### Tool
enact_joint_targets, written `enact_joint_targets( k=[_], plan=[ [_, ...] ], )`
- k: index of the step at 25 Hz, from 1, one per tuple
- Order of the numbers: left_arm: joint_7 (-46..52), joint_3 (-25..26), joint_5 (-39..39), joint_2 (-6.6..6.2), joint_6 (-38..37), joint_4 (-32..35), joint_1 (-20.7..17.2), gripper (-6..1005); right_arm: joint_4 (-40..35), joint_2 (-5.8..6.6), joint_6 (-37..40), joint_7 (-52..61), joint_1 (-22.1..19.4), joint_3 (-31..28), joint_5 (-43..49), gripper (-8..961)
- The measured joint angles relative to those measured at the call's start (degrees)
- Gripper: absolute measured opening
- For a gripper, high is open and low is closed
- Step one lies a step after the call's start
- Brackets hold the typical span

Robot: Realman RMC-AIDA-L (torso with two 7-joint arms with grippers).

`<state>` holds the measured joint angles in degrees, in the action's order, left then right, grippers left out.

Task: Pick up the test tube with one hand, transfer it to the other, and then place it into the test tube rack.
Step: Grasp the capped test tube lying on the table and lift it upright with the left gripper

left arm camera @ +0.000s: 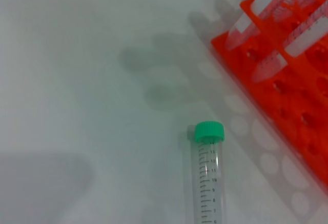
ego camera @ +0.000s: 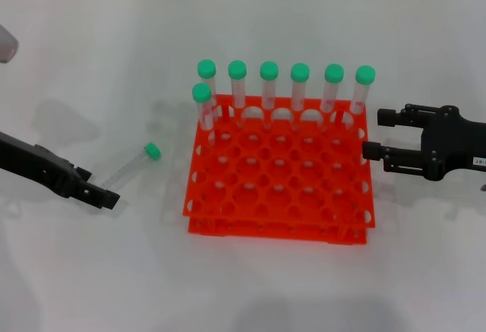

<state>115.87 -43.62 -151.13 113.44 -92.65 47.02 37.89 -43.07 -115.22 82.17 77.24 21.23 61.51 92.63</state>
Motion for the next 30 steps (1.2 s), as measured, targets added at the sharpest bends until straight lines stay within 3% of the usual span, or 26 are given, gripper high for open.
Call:
enact_joint_targets(
  k=[3,17,30],
  plan=[
    [0.0,0.0,-0.2,0.11,-0.1,0.0,0.1,855,0.0,0.00,0.0,0.0,0.0,0.0,0.0,676],
    [-0.3,-0.5,-1.2,0.20,0.8,-0.1,0.3,616,0.1,0.00,0.0,-0.1,0.2,0.0,0.0,676],
    [-2.4,-2.7,-2.3,0.24,2.3,0.7,1.0,605,0.1,0.00,-0.1,-0.1,0.2,-0.1,-0.2,676]
  ],
)
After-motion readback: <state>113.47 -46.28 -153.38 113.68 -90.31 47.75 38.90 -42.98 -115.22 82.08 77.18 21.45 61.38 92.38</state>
